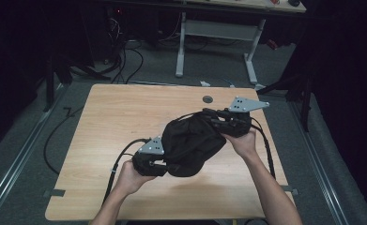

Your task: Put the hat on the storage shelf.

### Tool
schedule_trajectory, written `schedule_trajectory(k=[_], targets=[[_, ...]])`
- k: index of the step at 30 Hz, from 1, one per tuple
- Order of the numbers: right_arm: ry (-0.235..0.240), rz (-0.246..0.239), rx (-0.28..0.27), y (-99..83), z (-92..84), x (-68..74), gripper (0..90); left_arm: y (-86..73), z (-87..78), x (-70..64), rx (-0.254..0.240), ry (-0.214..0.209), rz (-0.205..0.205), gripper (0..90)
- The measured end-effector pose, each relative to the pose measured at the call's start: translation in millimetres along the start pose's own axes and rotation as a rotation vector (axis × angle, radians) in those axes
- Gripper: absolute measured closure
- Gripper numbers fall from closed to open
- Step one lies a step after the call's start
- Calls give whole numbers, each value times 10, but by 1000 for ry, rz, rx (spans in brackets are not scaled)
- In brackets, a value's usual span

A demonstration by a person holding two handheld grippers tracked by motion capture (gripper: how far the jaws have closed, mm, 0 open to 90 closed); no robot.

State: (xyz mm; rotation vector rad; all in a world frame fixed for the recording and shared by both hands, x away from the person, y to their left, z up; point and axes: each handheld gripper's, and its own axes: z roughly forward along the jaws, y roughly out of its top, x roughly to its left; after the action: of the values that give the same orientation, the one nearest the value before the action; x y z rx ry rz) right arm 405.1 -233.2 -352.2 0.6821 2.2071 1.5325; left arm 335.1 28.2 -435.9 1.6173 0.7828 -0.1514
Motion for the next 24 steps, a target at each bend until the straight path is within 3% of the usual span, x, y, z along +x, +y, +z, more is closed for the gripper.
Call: schedule_trajectory(k=[11,20,24], targets=[[-8,45,15,-29,-65,-77,511,26,-79,-8,-17,15,-7,697],[-31,66,14,-61,-166,-96,502,90,-239,1,-70,58,-12,696],[-84,86,72,-177,-166,-104,513,94,-268,28,-77,87,-12,696]])
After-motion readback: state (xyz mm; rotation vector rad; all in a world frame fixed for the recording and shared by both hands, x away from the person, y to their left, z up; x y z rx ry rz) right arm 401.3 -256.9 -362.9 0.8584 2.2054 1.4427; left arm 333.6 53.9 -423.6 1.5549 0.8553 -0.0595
